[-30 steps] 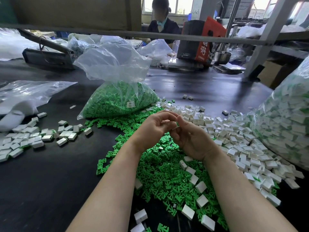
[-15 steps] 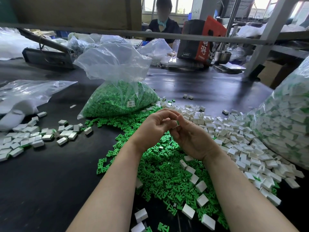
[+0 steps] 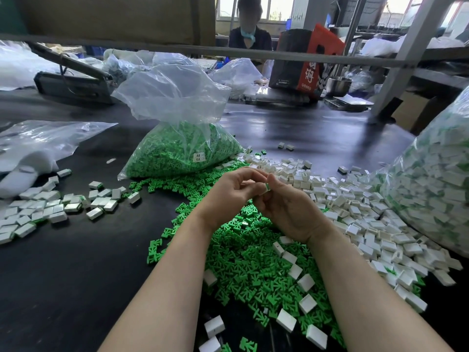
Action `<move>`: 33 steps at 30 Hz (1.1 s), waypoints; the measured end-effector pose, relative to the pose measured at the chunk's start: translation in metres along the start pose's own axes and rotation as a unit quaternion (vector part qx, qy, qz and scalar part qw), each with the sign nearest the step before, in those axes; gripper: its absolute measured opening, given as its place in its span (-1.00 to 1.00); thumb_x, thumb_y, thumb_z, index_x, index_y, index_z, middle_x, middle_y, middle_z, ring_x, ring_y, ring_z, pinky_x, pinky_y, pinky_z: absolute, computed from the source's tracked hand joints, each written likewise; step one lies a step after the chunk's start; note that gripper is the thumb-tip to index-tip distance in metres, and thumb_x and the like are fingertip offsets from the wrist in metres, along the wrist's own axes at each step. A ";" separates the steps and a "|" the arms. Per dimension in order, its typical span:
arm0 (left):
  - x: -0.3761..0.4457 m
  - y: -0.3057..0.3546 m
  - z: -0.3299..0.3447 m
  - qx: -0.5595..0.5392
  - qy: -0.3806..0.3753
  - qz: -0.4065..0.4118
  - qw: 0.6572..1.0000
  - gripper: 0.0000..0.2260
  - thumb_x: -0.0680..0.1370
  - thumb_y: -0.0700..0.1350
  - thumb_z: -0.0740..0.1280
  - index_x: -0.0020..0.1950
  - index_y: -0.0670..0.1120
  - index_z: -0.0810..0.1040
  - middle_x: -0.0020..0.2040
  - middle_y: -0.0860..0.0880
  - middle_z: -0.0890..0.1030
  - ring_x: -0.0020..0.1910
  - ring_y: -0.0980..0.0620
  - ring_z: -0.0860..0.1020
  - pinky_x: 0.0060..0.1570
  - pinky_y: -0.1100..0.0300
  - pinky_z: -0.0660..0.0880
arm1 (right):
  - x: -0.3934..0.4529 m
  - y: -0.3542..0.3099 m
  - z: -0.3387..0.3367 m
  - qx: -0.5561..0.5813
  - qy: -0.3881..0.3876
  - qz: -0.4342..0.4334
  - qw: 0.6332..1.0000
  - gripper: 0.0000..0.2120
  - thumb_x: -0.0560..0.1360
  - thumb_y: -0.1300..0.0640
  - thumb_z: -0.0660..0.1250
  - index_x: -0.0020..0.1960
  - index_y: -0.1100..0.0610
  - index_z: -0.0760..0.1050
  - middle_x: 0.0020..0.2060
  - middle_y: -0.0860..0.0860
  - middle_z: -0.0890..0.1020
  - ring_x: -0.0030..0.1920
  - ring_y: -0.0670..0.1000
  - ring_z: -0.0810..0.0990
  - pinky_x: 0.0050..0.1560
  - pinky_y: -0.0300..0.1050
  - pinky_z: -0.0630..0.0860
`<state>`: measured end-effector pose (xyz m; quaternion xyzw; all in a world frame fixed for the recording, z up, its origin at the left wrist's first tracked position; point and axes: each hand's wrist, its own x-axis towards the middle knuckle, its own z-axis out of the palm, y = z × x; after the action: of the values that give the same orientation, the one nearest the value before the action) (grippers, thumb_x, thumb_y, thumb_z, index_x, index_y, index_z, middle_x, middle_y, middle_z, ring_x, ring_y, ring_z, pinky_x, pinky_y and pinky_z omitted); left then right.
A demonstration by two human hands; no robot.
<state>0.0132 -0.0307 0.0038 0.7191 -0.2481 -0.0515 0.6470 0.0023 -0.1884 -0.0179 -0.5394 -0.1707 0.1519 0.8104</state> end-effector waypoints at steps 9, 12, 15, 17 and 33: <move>-0.002 -0.005 -0.021 -0.101 0.038 -0.051 0.993 -0.84 0.60 -0.26 0.27 0.03 -0.13 0.64 -0.04 -0.09 0.71 -0.07 -0.02 0.67 -0.04 0.17 0.61 | -0.005 -0.020 0.000 -0.091 0.002 0.114 0.989 -0.71 0.51 0.26 0.26 0.20 0.35 0.47 -0.27 0.12 0.55 -0.32 -0.02 0.48 -0.42 -0.29 0.40; -0.002 -0.009 -0.027 -0.045 0.090 -0.041 0.994 -0.85 0.61 -0.21 0.28 0.00 -0.09 0.65 -0.08 -0.07 0.72 -0.12 0.01 0.67 -0.15 0.22 0.57 | -0.010 -0.035 0.005 -0.289 -0.023 0.142 0.947 -0.80 0.57 0.30 0.28 0.18 0.27 0.53 -0.24 0.11 0.58 -0.30 -0.03 0.46 -0.37 -0.25 0.39; -0.002 -0.012 -0.031 -0.024 0.113 -0.040 0.992 -0.86 0.60 -0.20 0.29 -0.01 -0.08 0.64 -0.12 -0.04 0.72 -0.16 0.05 0.66 -0.19 0.25 0.52 | -0.013 -0.054 0.018 -0.388 -0.155 0.176 0.892 -0.78 0.55 0.15 0.38 0.18 0.10 0.60 -0.18 0.02 0.67 -0.27 -0.09 0.51 -0.33 -0.24 0.41; -0.002 -0.012 -0.031 -0.017 0.120 -0.041 0.992 -0.86 0.60 -0.20 0.29 -0.01 -0.08 0.64 -0.13 -0.04 0.72 -0.17 0.06 0.65 -0.18 0.23 0.51 | -0.014 -0.063 0.028 -0.390 -0.257 0.218 0.857 -0.75 0.55 0.06 0.37 0.21 0.03 0.61 -0.11 0.00 0.70 -0.27 -0.13 0.56 -0.37 -0.30 0.43; -0.002 -0.014 -0.025 -0.007 0.116 -0.044 0.992 -0.86 0.60 -0.19 0.30 -0.04 -0.05 0.65 -0.15 -0.02 0.71 -0.20 0.10 0.62 -0.19 0.25 0.49 | -0.003 -0.041 0.011 -0.583 0.125 0.076 0.799 -0.93 0.49 0.17 0.44 -0.12 0.01 0.67 -0.30 -0.08 0.68 -0.48 -0.27 0.51 -0.40 -0.32 0.43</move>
<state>0.0250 -0.0067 -0.0066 0.7262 -0.1388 0.0022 0.6734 -0.0029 -0.1961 0.0239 -0.9354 -0.0827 0.0158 0.3433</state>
